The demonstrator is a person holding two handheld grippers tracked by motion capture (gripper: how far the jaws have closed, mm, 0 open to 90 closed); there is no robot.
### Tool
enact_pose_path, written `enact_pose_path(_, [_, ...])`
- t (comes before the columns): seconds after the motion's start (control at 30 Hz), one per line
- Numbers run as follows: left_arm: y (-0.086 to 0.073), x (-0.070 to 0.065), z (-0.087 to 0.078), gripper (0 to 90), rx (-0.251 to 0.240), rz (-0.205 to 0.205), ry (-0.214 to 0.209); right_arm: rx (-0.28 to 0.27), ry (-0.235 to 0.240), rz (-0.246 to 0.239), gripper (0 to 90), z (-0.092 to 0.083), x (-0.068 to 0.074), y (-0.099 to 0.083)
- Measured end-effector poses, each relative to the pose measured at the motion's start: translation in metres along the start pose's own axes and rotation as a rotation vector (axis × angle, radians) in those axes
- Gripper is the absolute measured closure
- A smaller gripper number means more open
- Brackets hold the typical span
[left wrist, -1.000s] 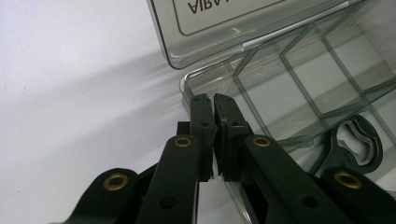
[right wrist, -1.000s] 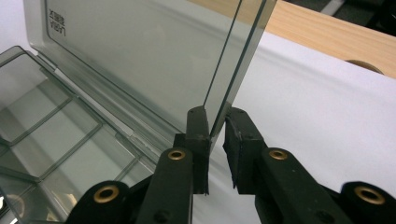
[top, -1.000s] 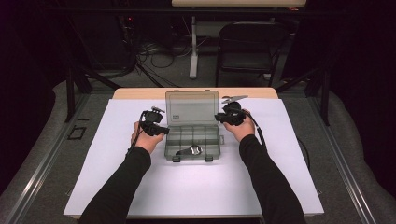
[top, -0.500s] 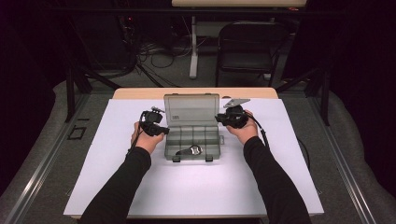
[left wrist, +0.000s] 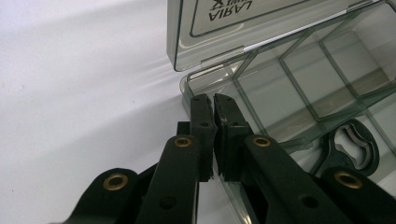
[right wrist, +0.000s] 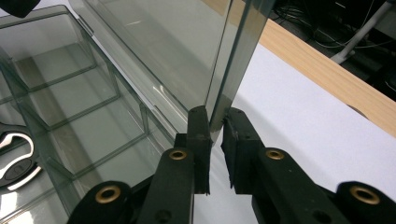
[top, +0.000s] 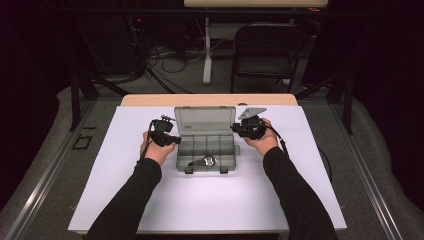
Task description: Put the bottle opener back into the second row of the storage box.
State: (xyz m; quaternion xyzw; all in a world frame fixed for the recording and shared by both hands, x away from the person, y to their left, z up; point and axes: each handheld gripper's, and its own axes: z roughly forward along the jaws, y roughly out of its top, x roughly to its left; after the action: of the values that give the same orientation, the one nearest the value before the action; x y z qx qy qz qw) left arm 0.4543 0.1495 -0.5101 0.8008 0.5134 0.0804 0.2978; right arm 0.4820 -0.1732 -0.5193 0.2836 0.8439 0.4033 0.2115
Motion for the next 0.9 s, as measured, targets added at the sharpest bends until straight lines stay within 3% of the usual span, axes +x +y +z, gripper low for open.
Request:
enact_pose_path(0.3, [0.000, 0.001, 0.000, 86.6, -0.002, 0.004, -0.002, -0.008, -0.002, -0.016, 81.5, -0.001, 0.002, -0.002])
enact_pose_path(0.47, [0.001, 0.002, -0.004, 82.0, -0.018, -0.011, -0.038, -0.004, 0.001, -0.016, 81.5, -0.001, 0.001, -0.001])
enact_pose_path(0.73, [0.010, 0.000, -0.030, 71.6, -0.036, 0.013, -0.062, -0.001, 0.007, -0.014, 81.5, -0.002, 0.001, -0.001])
enact_pose_path(0.9, [0.021, 0.000, -0.055, 68.8, -0.069, 0.016, -0.049, 0.000, 0.007, -0.013, 81.4, -0.001, 0.001, 0.000])
